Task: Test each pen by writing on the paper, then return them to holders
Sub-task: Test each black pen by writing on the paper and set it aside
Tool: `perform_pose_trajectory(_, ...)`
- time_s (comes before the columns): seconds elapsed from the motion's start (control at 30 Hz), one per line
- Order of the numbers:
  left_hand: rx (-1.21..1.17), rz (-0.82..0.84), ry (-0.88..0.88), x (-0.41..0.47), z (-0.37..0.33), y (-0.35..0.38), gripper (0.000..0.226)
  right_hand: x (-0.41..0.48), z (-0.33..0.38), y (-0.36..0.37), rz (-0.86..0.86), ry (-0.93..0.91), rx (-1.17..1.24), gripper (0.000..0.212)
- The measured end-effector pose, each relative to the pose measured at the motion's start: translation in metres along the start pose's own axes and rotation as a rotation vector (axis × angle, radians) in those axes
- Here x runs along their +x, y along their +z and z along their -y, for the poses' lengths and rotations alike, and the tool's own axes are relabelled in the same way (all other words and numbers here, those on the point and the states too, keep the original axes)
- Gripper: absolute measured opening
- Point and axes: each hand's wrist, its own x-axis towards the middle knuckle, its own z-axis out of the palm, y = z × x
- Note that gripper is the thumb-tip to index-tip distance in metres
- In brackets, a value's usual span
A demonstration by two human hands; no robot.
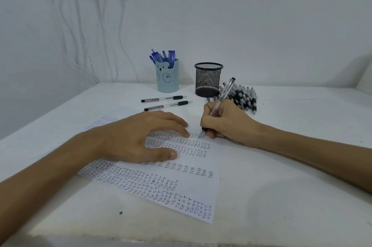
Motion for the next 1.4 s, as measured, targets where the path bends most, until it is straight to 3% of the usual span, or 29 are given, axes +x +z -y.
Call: perform_pose_trajectory(1.4,-0.017,0.014,-0.023,0.0,-0.0012,-0.0011,0.047,-0.0026,0.0053,0.0023,-0.046,0.026,-0.066,0.02)
